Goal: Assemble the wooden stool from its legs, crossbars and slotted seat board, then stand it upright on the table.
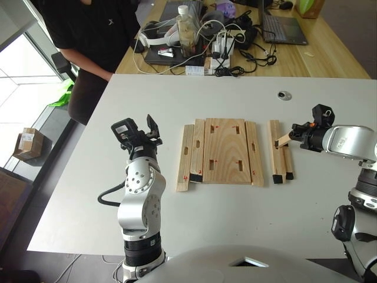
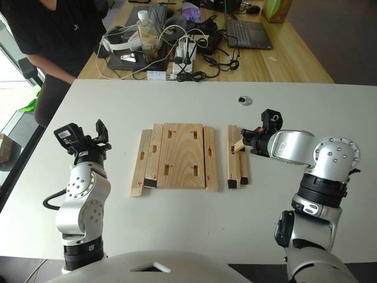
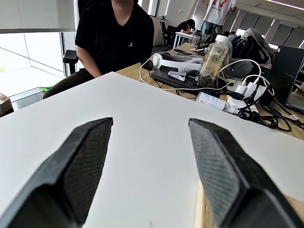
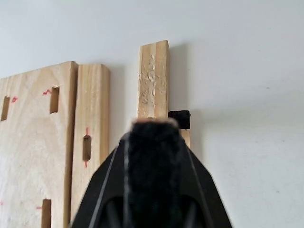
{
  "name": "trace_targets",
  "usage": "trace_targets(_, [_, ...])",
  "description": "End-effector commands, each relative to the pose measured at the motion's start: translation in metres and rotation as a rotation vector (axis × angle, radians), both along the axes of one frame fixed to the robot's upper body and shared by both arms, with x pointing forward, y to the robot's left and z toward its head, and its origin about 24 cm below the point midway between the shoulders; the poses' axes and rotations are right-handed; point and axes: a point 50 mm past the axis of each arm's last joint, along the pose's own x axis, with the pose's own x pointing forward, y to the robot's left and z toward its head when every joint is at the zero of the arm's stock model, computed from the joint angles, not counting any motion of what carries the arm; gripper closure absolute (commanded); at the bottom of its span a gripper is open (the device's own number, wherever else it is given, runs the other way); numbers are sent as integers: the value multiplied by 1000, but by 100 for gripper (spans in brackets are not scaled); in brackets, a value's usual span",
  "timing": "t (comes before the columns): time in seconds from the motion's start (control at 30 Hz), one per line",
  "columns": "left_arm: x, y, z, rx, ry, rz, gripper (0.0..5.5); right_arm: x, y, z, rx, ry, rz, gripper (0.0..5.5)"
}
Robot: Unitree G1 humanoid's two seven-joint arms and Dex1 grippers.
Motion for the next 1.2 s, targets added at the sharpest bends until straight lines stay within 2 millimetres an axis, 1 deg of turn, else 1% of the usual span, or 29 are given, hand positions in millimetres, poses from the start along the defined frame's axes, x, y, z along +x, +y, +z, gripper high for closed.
trace_targets(0.03, [5, -13, 1, -71, -7, -8, 254, -1, 5, -19, -57, 103, -1, 511])
trace_targets(0.13, [7, -16, 1, -77, -11, -14, 254, 4, 13, -18, -60, 118, 57, 511])
trace_targets(0.2, [8, -17, 2, -81, -12, -17, 254, 8, 14, -19, -63, 138, 79, 511])
trace_targets(0.3, [10, -20, 3, -81, -14, -31, 254, 13, 20, -25, -72, 181, 111, 511])
trace_targets(0.4, [12, -21, 4, -76, -14, -47, 254, 17, 28, -27, -74, 186, 136, 511])
trace_targets(0.47, [15, -22, 4, -69, -12, -69, 254, 16, 33, -32, -74, 181, 145, 511])
trace_targets(0.53, [16, -22, 6, -61, -15, -78, 254, 16, 36, -31, -70, 152, 151, 511])
trace_targets(0.63, [16, -20, 6, -57, -15, -78, 254, 20, 35, -18, -92, 52, 160, 511])
trace_targets(0.7, [16, -20, 6, -58, -15, -76, 254, 20, 37, -14, -84, -19, 177, 511])
trace_targets(0.73, [17, -21, 6, -59, -17, -78, 254, 18, 42, -17, -69, -50, 204, 511])
trace_targets(0.83, [21, -22, 8, -55, -25, -90, 254, 12, 51, -30, -104, -87, 282, 511])
trace_targets(0.9, [22, -21, 9, -52, -28, -95, 254, 11, 52, -36, -142, -113, 312, 511])
trace_targets(1.03, [28, -20, 11, -35, -35, -121, 254, 19, 46, -48, -216, -174, 299, 511])
trace_targets(1.1, [30, -19, 13, -29, -37, -130, 254, 22, 44, -52, -223, -177, 277, 511])
trace_targets(1.2, [31, -18, 14, -23, -39, -136, 254, 21, 44, -53, -218, -184, 271, 511])
